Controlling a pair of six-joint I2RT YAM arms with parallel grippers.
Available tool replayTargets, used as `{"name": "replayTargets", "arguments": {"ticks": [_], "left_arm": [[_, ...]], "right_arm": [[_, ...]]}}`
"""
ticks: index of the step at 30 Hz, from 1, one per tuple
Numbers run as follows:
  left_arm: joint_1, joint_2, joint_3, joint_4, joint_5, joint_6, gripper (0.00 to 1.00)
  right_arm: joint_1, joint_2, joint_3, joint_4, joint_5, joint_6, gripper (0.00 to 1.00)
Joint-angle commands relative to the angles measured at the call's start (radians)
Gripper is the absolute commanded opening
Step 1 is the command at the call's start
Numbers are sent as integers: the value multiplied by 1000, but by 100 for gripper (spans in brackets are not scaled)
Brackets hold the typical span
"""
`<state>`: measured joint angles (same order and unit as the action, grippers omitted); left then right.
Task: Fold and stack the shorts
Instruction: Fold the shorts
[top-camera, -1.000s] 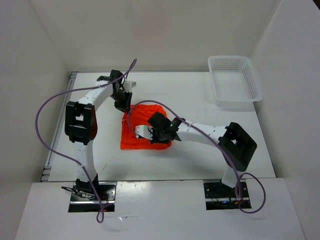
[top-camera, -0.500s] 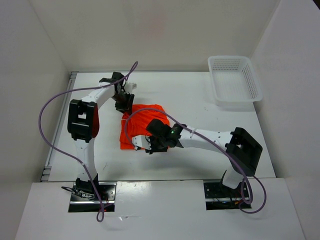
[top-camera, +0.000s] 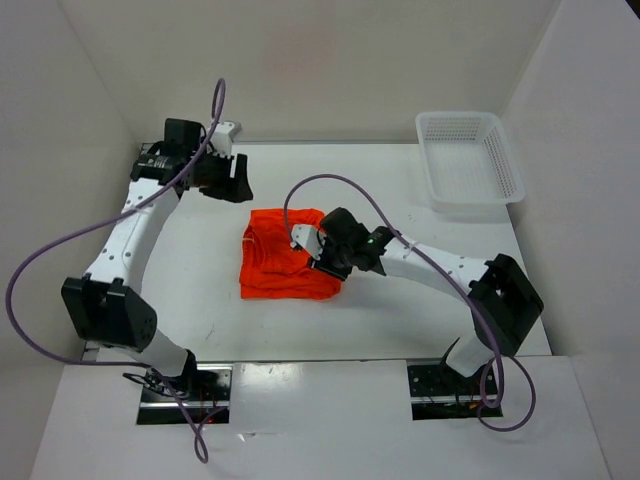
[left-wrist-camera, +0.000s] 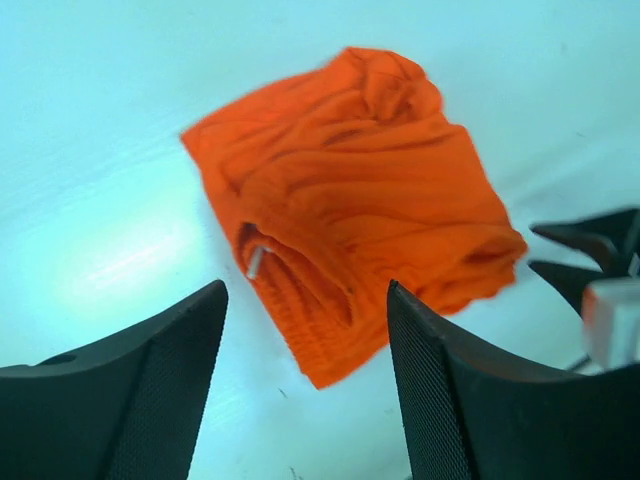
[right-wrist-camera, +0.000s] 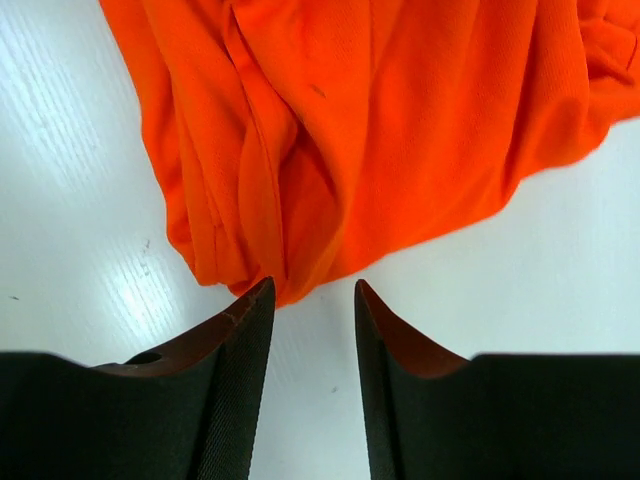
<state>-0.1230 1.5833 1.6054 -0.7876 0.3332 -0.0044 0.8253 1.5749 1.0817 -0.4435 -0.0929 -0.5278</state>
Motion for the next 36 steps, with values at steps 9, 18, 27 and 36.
{"name": "replayTargets", "arguments": {"ticks": [9,18,27,36], "left_arm": [[-132,98,-240,-131,148,4,68],[-167,182,-283,-53,87,4,68],[-196,259,-306,-1,32,4,53],[-175,212,-220,-109,101,4,0]], "right_arm": [[-109,-21,-59,48,-42,86,46],[-109,-3,-80,89,-87,106,49],[-109,16,-89,101,-87,106,50],[-109,7,-123,120,-96,106,51]]}}
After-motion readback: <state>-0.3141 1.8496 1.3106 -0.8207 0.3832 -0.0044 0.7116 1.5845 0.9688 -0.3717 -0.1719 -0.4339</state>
